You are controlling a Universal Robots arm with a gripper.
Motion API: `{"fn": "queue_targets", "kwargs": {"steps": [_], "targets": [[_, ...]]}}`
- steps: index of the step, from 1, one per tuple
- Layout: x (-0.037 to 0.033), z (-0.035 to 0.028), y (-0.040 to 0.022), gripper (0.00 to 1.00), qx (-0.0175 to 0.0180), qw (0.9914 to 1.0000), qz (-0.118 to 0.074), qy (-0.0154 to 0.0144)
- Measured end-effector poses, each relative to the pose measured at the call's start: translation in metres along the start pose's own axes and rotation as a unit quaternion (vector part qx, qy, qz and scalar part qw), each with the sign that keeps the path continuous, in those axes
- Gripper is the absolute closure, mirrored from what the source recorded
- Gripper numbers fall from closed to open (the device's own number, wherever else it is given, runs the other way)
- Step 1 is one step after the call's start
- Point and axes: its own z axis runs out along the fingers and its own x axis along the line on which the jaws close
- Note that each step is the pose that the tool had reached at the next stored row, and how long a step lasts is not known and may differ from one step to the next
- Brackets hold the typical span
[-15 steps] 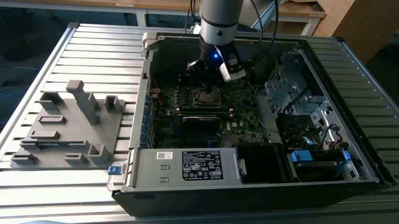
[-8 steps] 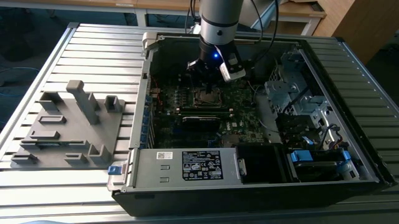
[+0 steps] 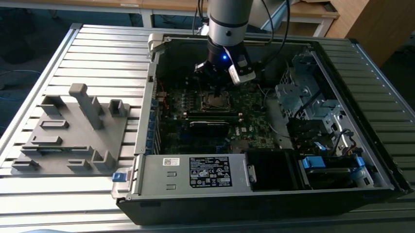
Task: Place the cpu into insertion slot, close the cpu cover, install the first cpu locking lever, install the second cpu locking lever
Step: 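Install the first cpu locking lever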
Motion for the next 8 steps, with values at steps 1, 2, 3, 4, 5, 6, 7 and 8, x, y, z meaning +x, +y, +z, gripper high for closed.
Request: {"fn": "queue_targets", "kwargs": {"steps": [1,2,3,4,5,6,7,8], "targets": [[0.0000,-0.0006,0.0000,0.90,-0.0001,1.00000,0.000,0.0000],[0.0000,-0.0013,0.0001,0.90,-0.0002,1.00000,0.000,-0.0001],[0.0000,-0.0019,0.0001,0.90,-0.0002,1.00000,0.000,-0.0001],[0.0000,-0.0018,0.0001,0.90,-0.0003,1.00000,0.000,-0.0001],[0.0000,-0.0019,0.0001,0.90,-0.0003,1.00000,0.000,-0.0001],[0.0000,-0.0020,0.0001,0.90,-0.0002,1.00000,0.000,-0.0001],[0.0000,-0.0021,0.0001,0.90,-0.0002,1.00000,0.000,-0.0001],[0.0000,-0.0023,0.0001,0.90,-0.0002,1.00000,0.000,-0.0001]]}}
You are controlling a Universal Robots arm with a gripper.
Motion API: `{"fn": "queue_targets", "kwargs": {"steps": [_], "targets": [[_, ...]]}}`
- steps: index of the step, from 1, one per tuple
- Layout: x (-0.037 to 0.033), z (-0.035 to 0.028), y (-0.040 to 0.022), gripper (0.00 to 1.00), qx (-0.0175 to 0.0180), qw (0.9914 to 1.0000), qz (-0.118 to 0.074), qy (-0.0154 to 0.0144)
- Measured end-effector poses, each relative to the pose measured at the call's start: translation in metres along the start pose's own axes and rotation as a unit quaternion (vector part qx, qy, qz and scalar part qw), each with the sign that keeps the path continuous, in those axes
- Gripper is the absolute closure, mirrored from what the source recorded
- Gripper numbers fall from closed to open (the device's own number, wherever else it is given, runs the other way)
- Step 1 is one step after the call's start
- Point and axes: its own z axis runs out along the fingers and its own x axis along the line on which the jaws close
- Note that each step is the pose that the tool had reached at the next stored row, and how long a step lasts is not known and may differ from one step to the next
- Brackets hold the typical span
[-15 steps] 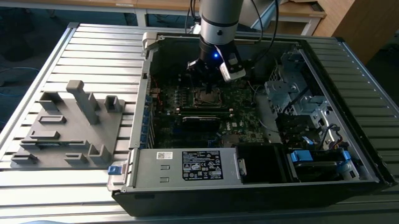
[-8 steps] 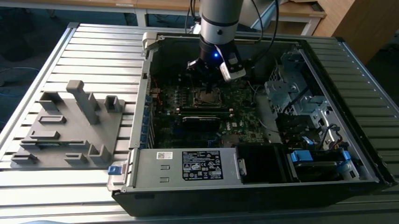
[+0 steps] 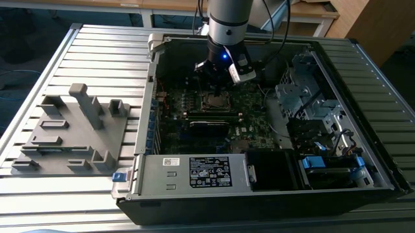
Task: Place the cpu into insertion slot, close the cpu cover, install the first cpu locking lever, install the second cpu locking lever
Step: 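Install the first cpu locking lever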
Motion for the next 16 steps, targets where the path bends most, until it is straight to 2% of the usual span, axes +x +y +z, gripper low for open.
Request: {"fn": "queue_targets", "kwargs": {"steps": [16], "targets": [[0.0000,-0.0012,0.0000,0.90,-0.0001,1.00000,0.000,0.0000]]}}
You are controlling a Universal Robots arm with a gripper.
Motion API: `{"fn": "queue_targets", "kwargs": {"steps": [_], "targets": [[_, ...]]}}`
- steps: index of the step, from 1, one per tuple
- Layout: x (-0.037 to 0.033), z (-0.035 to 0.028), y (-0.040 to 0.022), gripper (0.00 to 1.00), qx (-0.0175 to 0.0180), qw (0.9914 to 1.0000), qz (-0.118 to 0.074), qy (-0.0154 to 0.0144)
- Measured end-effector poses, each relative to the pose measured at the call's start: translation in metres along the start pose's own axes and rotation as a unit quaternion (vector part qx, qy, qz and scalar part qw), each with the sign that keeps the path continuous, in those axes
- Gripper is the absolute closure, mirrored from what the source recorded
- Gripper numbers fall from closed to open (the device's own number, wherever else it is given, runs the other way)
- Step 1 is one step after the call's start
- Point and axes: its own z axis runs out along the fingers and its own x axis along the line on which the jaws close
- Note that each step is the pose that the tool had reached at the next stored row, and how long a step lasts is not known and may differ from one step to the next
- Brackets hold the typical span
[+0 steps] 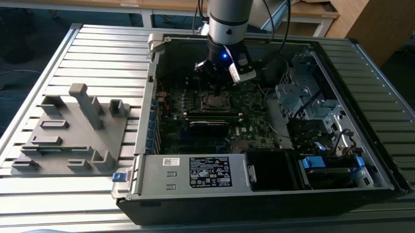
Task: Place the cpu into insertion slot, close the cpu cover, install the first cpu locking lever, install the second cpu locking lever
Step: 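Install the first cpu locking lever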
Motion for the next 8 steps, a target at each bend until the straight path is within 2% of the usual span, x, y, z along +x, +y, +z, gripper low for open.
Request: {"fn": "queue_targets", "kwargs": {"steps": [6,8], "targets": [[0.0000,-0.0006,0.0000,0.90,0.0000,1.00000,0.000,0.0000],[0.0000,-0.0041,0.0001,0.90,0.0000,1.00000,0.000,0.0000]]}}
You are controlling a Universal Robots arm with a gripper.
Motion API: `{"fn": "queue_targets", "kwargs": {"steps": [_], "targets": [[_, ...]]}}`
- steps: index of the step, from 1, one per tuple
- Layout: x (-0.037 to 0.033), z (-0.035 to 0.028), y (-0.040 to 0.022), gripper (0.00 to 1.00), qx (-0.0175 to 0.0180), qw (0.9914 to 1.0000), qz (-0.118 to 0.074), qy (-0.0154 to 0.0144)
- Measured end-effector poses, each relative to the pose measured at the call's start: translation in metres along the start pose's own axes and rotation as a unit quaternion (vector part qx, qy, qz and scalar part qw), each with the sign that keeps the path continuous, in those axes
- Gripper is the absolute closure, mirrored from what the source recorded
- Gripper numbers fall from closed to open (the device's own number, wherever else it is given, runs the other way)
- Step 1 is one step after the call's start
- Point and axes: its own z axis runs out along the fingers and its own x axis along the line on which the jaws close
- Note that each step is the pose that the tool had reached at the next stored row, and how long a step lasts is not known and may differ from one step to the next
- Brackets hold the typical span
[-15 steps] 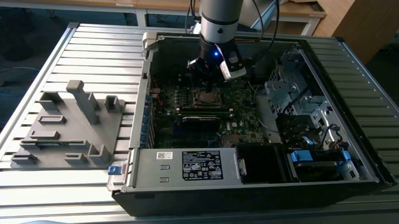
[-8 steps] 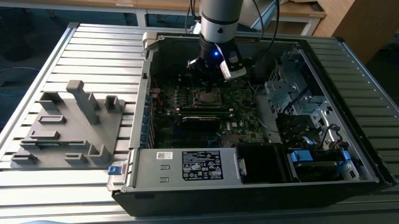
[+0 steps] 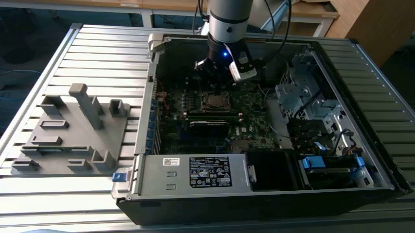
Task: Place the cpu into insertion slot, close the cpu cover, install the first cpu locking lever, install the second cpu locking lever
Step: 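Install the first cpu locking lever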
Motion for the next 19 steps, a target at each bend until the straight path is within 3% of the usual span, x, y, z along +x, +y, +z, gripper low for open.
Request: {"fn": "queue_targets", "kwargs": {"steps": [19], "targets": [[0.0038,0.0000,-0.0003,0.90,0.0000,1.00000,0.000,0.0000]]}}
